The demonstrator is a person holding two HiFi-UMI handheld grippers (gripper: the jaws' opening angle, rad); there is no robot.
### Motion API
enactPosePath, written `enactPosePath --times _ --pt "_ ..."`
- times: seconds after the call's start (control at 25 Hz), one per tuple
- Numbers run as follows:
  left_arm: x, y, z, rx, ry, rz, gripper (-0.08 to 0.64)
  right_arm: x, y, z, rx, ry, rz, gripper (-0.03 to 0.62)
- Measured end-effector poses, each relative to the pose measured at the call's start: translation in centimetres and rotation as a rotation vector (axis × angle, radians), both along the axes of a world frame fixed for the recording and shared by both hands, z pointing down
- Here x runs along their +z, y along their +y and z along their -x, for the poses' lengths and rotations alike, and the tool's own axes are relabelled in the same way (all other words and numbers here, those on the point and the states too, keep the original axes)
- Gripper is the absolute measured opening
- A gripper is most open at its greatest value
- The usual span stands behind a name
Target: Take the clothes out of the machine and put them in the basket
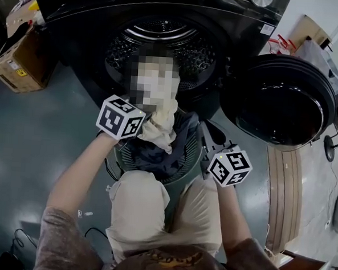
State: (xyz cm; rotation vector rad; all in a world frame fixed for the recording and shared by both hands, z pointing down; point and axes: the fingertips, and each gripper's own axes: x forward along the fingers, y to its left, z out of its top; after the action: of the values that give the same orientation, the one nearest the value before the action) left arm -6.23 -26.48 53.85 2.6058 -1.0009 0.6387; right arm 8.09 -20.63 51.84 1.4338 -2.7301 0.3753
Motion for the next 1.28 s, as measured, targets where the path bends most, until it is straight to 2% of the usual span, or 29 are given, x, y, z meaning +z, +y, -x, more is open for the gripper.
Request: enactPosePath --times 0.08,0.2,0.48,0.56,0.68,0.72,1.0,1.28 --pt "-0.2 3.0 -0.1 0.043 0.012 0.002 0.104 -0.1 -0.1 0.3 -0.006 -0.003 -0.003 -0.003" --pt "0.4 6.5 -0.5 0.063 0.052 0.039 0.109 -0.1 -0.1 0.8 -0.012 -0.012 -0.003 -0.003" --pt "2.8 10.4 -1.1 0.101 0.069 0.131 0.114 0.0 0.4 1.6 -0.026 -0.023 -0.002 -0.003" --pt "3.6 10.4 -0.8 0.076 0.042 0.137 0.148 0.1 0.6 1.5 -0.024 -0.022 0.001 -0.003" --pt "4.5 9.9 0.5 0.011 -0.002 0.130 0.316 0.2 0.9 1.2 -0.021 -0.023 0.003 -0.003" --pt "4.4 9.8 0.9 -0.005 -0.007 0.130 0.338 0.2 1.0 1.1 -0.019 -0.022 0.002 -0.003" --pt "3.0 7.9 2.7 -0.081 0.005 0.065 0.353 0.5 0.8 0.4 -0.010 -0.028 0.005 -0.003" --pt "3.2 6.8 1.9 -0.079 0.056 0.064 0.353 1.1 0.4 0.5 -0.010 -0.029 0.027 -0.003"
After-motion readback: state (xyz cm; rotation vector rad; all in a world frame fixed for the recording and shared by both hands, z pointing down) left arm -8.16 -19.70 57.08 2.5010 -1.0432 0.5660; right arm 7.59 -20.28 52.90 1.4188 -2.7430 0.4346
